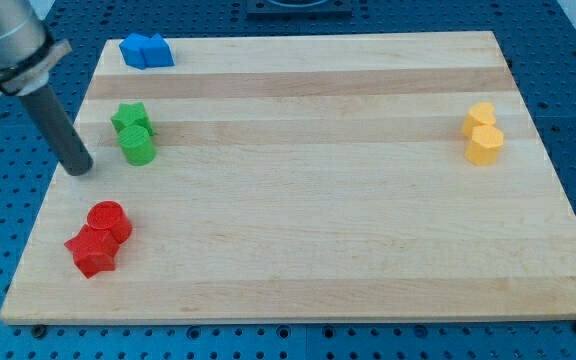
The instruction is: Move the green blocks towards the blue blocks
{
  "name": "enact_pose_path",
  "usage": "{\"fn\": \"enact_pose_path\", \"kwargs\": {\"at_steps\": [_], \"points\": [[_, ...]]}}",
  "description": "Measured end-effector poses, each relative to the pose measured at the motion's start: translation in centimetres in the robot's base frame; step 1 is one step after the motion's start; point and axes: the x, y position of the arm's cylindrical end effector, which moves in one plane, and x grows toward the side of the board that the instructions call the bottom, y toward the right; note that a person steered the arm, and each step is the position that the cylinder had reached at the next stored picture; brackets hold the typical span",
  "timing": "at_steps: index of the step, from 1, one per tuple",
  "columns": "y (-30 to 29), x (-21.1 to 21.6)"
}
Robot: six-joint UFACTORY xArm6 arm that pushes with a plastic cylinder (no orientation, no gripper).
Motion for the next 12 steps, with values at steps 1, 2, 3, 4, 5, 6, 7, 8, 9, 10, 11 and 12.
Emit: {"fn": "enact_pose_path", "kwargs": {"at_steps": [1, 2, 3, 4, 5, 6, 7, 8, 9, 10, 11, 12], "points": [[4.9, 0.5], [7.0, -0.2], [6.9, -0.2], [6.9, -0.7], [6.1, -2.5], [4.5, -4.9], [4.1, -6.7], [4.1, -8.9], [4.5, -8.4], [4.6, -4.4], [3.1, -2.3], [0.1, -2.4]]}}
